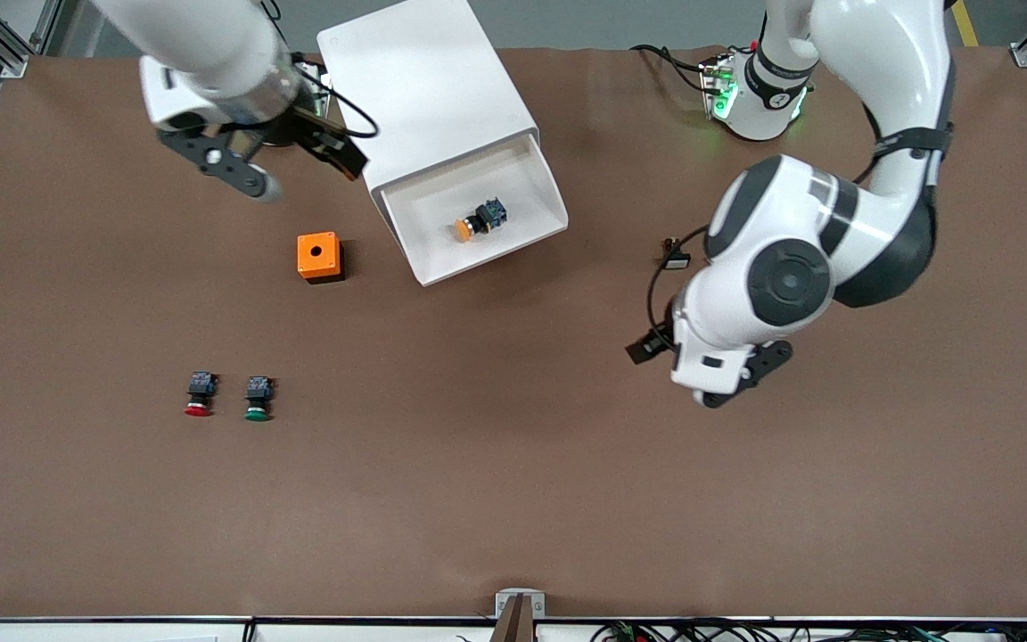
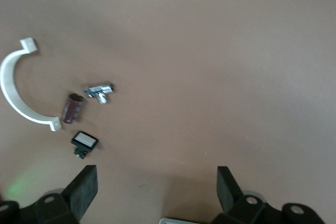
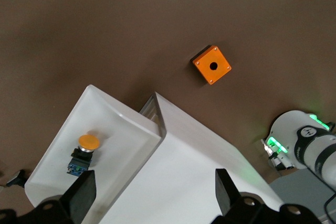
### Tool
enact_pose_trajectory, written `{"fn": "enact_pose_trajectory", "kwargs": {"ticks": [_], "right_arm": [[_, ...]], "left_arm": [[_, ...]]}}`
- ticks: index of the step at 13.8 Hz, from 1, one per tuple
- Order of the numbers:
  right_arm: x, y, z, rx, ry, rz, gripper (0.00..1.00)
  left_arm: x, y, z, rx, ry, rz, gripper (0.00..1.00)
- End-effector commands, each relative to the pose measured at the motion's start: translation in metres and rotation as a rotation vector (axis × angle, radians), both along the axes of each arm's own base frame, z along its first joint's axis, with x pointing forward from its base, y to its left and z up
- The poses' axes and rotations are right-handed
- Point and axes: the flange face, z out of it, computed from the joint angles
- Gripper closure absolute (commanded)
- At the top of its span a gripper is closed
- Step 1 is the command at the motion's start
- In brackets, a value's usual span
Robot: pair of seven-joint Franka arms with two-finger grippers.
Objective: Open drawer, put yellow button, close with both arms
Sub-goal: 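Raise the right gripper away while the left gripper moves toward the drawer front, then push the drawer shut into the cabinet with the left gripper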
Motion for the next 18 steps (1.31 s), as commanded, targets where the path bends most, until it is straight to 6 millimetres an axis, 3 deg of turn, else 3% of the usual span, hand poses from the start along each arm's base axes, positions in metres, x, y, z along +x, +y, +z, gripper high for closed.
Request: {"fn": "enact_pose_trajectory", "kwargs": {"ticks": [1, 4, 7, 9, 11, 15, 18], "right_arm": [[0.002, -0.045, 0.011, 0.015, -0.013, 0.096, 0.0], [0.005, -0.098, 0.013, 0.045, -0.021, 0.198, 0.0], [0.011, -0.138, 0.013, 0.066, -0.025, 0.257, 0.0], [0.013, -0.16, 0.012, 0.065, -0.028, 0.301, 0.0], [0.017, -0.184, 0.009, 0.07, -0.028, 0.351, 0.0], [0.021, -0.228, 0.009, 0.078, -0.035, 0.403, 0.0], [0.023, -0.254, 0.009, 0.083, -0.039, 0.443, 0.0]], "left_arm": [[-0.021, -0.006, 0.008, 0.004, -0.059, -0.027, 0.0], [-0.049, -0.027, -0.003, 0.013, -0.054, -0.068, 0.0], [-0.065, -0.044, -0.023, 0.014, -0.047, -0.052, 0.0], [-0.082, -0.069, -0.034, 0.017, -0.053, -0.044, 0.0], [-0.092, -0.083, -0.04, 0.016, -0.046, -0.054, 0.0], [-0.133, -0.127, -0.073, 0.009, -0.056, -0.065, 0.0], [-0.147, -0.141, -0.074, 0.006, -0.056, -0.086, 0.0]]}}
